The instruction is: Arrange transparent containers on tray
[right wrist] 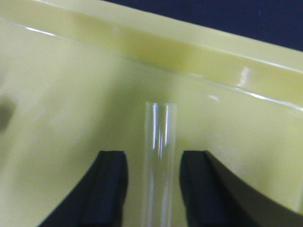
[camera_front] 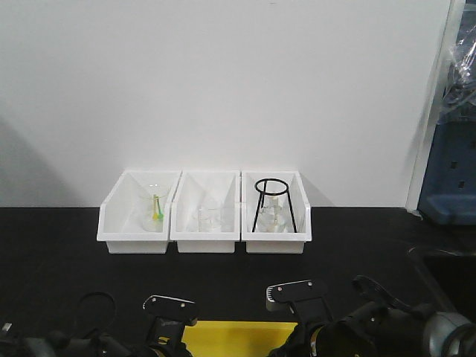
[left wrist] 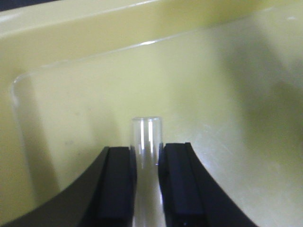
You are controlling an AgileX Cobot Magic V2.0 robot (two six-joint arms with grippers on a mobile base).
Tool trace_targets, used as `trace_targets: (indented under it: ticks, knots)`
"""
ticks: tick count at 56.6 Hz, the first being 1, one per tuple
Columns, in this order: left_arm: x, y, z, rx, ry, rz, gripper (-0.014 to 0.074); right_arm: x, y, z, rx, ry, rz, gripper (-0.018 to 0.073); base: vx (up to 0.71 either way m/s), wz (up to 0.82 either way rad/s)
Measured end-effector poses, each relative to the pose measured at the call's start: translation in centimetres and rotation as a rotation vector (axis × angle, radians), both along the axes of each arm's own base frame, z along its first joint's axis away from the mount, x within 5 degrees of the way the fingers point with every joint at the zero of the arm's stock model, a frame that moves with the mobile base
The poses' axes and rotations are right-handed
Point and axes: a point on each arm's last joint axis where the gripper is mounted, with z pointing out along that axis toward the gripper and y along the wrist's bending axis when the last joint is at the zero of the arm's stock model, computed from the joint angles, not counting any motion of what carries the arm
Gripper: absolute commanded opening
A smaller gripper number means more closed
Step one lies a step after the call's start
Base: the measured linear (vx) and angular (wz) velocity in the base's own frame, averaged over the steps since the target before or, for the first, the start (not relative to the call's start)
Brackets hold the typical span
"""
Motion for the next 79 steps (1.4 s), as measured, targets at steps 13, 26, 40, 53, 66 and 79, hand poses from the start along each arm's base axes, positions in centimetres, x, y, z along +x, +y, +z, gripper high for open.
trace_targets:
  ticks: [13, 26, 40, 53, 66, 79]
  knots:
    - [0.0, 0.0, 0.0, 0.001, 0.002, 0.001, 0.0522, -0.1, 0.0, -0.1, -0.006, 0.009, -0.001, 0.0487, 0.00, 0.00]
    - [0.1, -0.1, 3.3, -0.048, -0.081, -0.004, 0.0522, -0.2, -0.2, 1.4, 0.013, -0.028, 0.002, 0.0430, 0.00, 0.00]
    - [-1.8, 1.4, 11.9, -0.029, -0.359, -0.134, 0.0475, -2.1, -1.5, 9.1, 0.067, -0.235, 0.036, 0.0302, 0.00, 0.00]
    - [-5.8, 4.1, 20.0, -0.088, -0.588, -0.142, 0.0355, -7.5, -4.9, 18.9, 0.147, -0.512, 0.044, 0.0163, 0.00, 0.00]
    - [-10.3, 7.1, 24.1, -0.122, -0.718, -0.136, 0.0167, -14.0, -8.9, 20.8, 0.159, -0.677, 0.056, 0.0073, 0.00, 0.00]
    - [-13.8, 9.4, 21.8, -0.104, -0.710, -0.144, -0.0009, -17.5, -10.8, 20.9, 0.169, -0.848, 0.093, 0.0057, 0.00, 0.00]
